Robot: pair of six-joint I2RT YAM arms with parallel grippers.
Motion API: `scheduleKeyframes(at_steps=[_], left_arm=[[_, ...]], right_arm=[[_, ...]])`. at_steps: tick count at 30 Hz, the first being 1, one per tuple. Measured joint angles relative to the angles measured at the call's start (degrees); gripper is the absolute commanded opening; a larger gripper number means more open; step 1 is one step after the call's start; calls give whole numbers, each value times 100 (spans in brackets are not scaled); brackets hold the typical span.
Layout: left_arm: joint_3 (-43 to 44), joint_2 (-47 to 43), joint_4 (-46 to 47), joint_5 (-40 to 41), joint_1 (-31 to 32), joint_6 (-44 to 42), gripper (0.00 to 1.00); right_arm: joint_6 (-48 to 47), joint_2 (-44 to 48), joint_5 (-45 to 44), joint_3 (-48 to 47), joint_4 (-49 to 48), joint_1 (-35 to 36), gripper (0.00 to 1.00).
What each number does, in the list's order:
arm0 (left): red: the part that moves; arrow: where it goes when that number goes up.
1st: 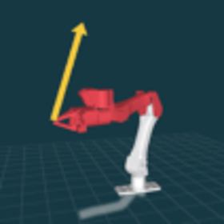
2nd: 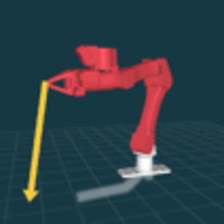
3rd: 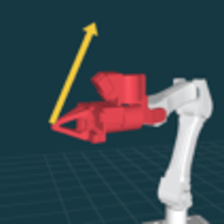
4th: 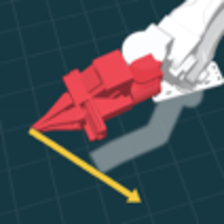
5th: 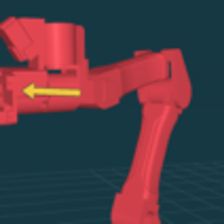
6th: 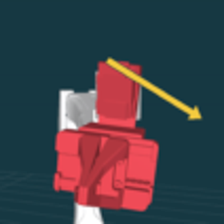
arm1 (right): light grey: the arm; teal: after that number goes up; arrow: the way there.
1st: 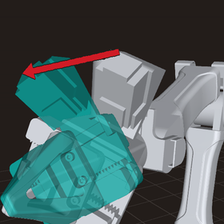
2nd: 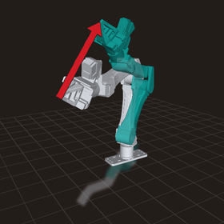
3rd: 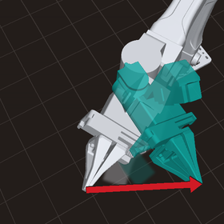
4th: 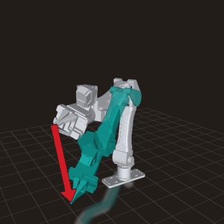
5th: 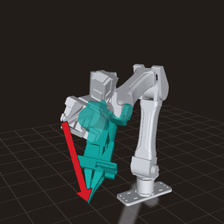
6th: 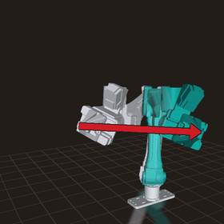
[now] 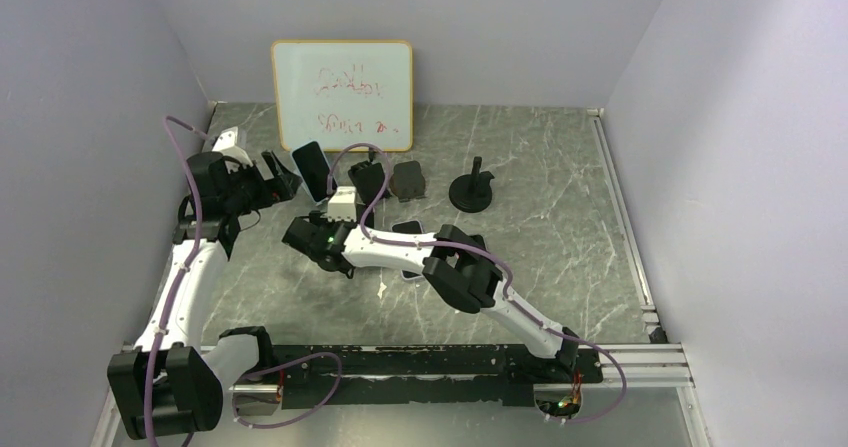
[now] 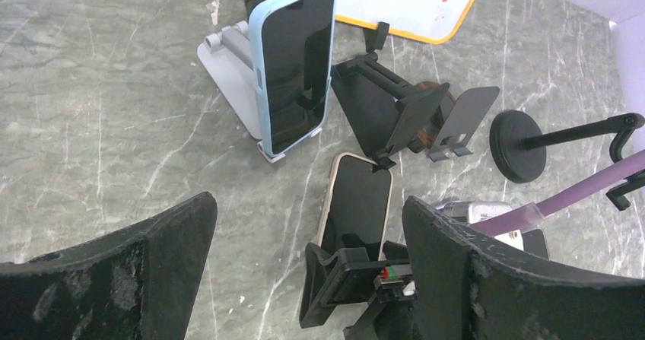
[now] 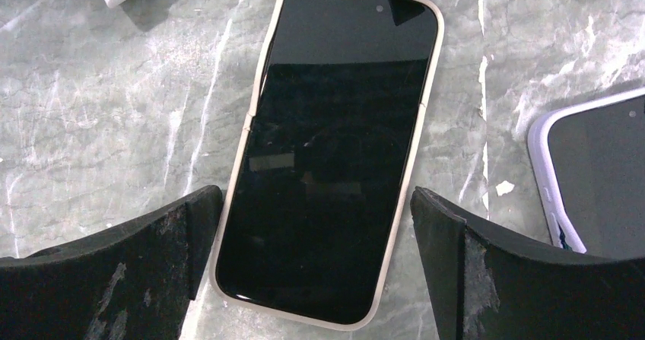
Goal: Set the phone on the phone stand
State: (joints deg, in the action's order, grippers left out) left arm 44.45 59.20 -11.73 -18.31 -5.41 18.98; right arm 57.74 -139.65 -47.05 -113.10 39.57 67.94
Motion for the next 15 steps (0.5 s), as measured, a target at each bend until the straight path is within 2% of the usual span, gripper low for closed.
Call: scheduleKeyframes(at_steps=[4, 6, 11, 15], left_arm=[[-37, 0, 2, -4, 0, -2, 95], [-37, 0, 7, -15, 0, 0, 95], [-94, -2, 57, -70, 0, 7, 95], [-236, -2, 94, -179, 0, 22, 94]], right_arm=[[-37, 2, -4, 17, -39, 0, 100], [-31, 9, -4, 55, -79, 0, 96], [0, 181, 66, 409, -356, -7, 74], [-267, 686, 321, 1296, -990, -39, 64]])
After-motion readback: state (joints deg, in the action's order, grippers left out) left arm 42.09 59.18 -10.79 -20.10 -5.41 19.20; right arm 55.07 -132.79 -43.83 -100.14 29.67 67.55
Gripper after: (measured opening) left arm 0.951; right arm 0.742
